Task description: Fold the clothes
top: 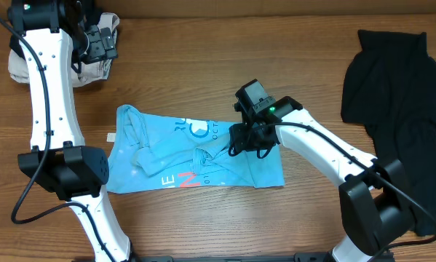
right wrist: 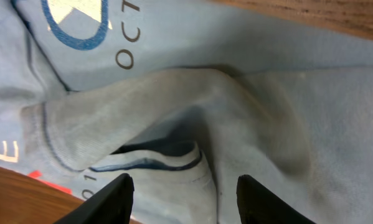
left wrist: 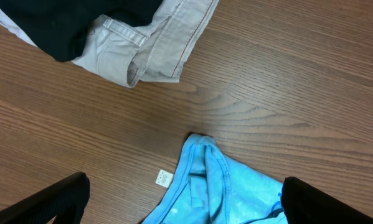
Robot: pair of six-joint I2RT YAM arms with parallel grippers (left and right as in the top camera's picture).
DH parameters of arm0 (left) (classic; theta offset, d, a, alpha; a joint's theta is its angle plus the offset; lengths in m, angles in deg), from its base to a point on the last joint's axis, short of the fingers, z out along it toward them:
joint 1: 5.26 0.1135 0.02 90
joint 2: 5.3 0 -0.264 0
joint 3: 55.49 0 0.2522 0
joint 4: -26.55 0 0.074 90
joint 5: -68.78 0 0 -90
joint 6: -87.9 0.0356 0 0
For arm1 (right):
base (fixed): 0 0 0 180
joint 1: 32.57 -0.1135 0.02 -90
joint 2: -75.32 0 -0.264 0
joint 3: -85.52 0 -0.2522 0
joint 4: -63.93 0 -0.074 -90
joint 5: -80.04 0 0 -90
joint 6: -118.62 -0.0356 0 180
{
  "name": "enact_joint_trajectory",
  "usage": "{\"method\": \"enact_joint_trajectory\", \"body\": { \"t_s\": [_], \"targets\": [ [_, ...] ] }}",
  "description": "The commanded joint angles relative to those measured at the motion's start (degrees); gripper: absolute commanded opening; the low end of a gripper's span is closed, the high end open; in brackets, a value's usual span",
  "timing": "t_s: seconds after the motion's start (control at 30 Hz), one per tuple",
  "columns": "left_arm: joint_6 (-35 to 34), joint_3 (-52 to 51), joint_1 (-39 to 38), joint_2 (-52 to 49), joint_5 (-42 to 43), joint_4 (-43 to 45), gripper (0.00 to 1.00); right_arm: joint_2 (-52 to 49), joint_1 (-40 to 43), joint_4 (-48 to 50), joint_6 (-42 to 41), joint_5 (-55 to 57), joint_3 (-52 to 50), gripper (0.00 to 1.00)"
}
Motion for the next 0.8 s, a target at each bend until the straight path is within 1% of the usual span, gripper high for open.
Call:
{"method": "enact_joint_trajectory", "body": {
  "t_s": [0.0,0.2,0.27,0.33,0.37,0.53,0.57,0.67,0.77],
  "targets": [
    [1.16,0.46,-0.07,0.33,0.48,0.11,1.0,-0.94,0.13,1.51,2.51,-0.37,-2.12,0.57],
    [1.16,0.46,-0.07,0.33,0.5,0.37,1.0,-1.99,0.13,2.34,8.17,-4.94,-2.78,0.56],
    [1.16,0.46,-0.07,0.33,0.5,0.37,1.0,-2.1,0.13,2.64,8.55,-5.05,-2.93,0.52],
    [1.14,0.46,-0.07,0.33,0.5,0.37,1.0,-2.21,0.13,2.64,8.9,-5.07,-2.95,0.46],
    [1.14,0.46,-0.07,0.33,0.5,0.37,1.0,-2.21,0.13,2.62,9.03,-5.09,-2.95,0.4],
    [1.14,0.46,-0.07,0.33,0.5,0.37,1.0,-2.21,0.13,2.71,10.03,-5.55,-2.95,0.05],
    [1.16,0.46,-0.07,0.33,0.48,0.37,1.0,-2.21,0.13,2.71,10.03,-5.53,-2.95,0.04],
    [1.16,0.46,-0.07,0.33,0.48,0.46,1.0,-2.19,0.13,2.19,10.01,-6.25,-2.82,0.04],
    [1.16,0.46,-0.07,0.33,0.48,0.5,1.0,-2.16,-0.31,-1.03,10.32,-8.66,-0.96,0.04]
  ]
}}
